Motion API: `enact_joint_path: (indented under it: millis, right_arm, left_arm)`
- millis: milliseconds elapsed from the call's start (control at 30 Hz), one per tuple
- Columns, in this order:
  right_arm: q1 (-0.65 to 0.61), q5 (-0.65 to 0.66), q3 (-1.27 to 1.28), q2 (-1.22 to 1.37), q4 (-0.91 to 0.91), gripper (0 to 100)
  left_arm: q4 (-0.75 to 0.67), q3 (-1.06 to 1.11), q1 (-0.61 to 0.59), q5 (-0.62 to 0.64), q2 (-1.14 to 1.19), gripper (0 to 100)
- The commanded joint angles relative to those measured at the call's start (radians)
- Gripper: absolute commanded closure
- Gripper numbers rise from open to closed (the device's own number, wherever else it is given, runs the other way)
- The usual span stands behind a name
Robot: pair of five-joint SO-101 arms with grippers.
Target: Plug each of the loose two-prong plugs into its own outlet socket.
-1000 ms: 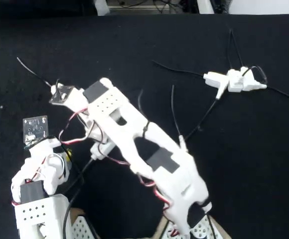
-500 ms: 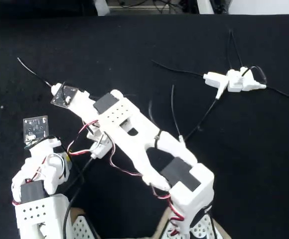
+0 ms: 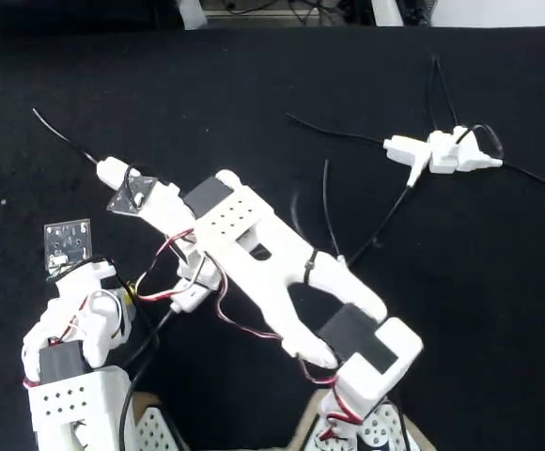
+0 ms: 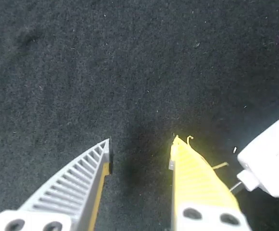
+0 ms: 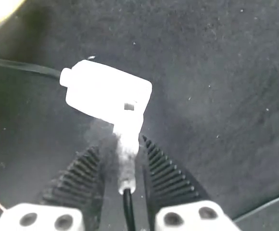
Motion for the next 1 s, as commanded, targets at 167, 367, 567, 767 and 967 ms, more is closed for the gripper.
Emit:
enact_joint_path:
  millis: [167,367,567,767,967]
  right_arm:
    - [0.124,0.011,-0.019,-0.07,0.071,98.8]
    - [0.195,0.046,-0.064,-0.064,0.152,98.8]
    - [0.176,0.044,-0.05,-0.064,0.133,98.8]
    - [0.126,0.051,-0.091,-0.045,0.17,98.8]
    - [0.124,0.044,-0.318,0.114,0.318,98.8]
  left_arm:
    - [0.0,-0.007,-0.007,-0.008,-0.011,79]
    - [0.0,-0.007,-0.002,-0.008,-0.011,79]
    - [0.0,-0.007,-0.005,-0.008,-0.011,79]
    - [0.0,-0.007,-0.002,-0.008,-0.011,79]
    - [0.0,-0.007,-0.008,-0.008,-0.011,79]
